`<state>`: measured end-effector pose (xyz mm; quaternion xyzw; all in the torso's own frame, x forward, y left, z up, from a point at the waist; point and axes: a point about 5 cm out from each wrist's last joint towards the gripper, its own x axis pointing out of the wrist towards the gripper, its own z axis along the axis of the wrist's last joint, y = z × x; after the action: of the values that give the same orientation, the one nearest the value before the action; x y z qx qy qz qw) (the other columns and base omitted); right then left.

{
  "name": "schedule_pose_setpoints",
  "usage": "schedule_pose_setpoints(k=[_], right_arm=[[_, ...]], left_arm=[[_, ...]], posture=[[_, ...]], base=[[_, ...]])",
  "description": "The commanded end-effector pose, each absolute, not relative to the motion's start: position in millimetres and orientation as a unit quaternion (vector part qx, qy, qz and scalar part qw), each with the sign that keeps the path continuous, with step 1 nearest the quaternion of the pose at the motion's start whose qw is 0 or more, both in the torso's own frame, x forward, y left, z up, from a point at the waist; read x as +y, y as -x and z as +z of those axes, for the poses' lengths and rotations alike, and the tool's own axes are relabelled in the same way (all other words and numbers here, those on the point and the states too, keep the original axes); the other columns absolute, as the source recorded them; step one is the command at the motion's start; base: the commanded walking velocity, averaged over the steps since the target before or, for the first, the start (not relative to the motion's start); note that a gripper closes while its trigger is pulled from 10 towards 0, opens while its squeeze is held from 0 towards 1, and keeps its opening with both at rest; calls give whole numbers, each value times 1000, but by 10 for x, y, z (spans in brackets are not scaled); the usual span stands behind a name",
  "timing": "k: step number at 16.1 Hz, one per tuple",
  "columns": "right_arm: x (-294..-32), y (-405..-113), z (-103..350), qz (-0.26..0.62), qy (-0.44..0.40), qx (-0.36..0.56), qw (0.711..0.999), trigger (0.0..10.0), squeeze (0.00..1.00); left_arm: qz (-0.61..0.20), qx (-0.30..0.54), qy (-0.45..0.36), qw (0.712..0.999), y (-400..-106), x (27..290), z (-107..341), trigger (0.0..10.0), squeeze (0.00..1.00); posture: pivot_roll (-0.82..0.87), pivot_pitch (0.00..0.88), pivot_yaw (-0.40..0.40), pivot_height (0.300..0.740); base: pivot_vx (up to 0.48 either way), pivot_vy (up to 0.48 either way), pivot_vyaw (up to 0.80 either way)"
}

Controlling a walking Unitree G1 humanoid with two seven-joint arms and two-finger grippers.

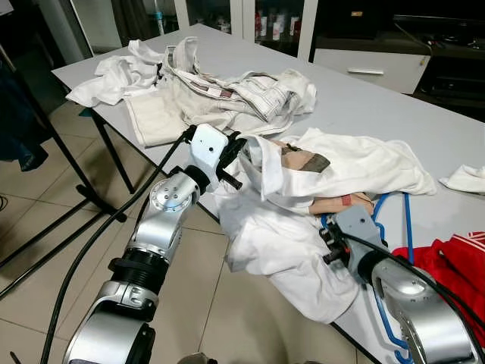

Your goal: Hang hanger

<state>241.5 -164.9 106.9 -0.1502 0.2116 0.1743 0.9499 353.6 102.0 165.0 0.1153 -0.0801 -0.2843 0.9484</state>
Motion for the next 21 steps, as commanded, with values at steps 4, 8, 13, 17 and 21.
schedule_pose_setpoints(k=[4, 8, 13, 17, 21], right_arm=[[-1640, -2444, 1077, 164, 134, 215, 953, 10000, 0], [-1651, -2475, 981, 153, 130, 232, 952, 980, 0], [-1758, -2586, 1159, 102, 115, 195, 969, 0, 0], [-1956, -2637, 1333, 65, 122, 175, 975, 4039, 0], [-2050, -2632, 1345, 60, 136, 184, 972, 10000, 0]], left_arm=[[-283, -94, -118, 947, -3565, 1013, 1726, 10000, 0], [-280, -93, -118, 948, -3556, 1030, 1718, 10000, 0], [-278, -94, -118, 949, -3557, 1032, 1720, 10000, 0], [-280, -95, -116, 948, -3559, 1011, 1720, 10000, 0], [-280, -95, -116, 948, -3560, 1005, 1719, 10000, 0]], posture=[[-41, 13, 69, 723], [-34, 14, 66, 723], [-36, 13, 64, 723], [-41, 13, 64, 723], [-40, 11, 61, 723]], base=[[0, 0, 0], [0, 0, 0], [0, 0, 0], [0, 0, 0], [0, 0, 0]])
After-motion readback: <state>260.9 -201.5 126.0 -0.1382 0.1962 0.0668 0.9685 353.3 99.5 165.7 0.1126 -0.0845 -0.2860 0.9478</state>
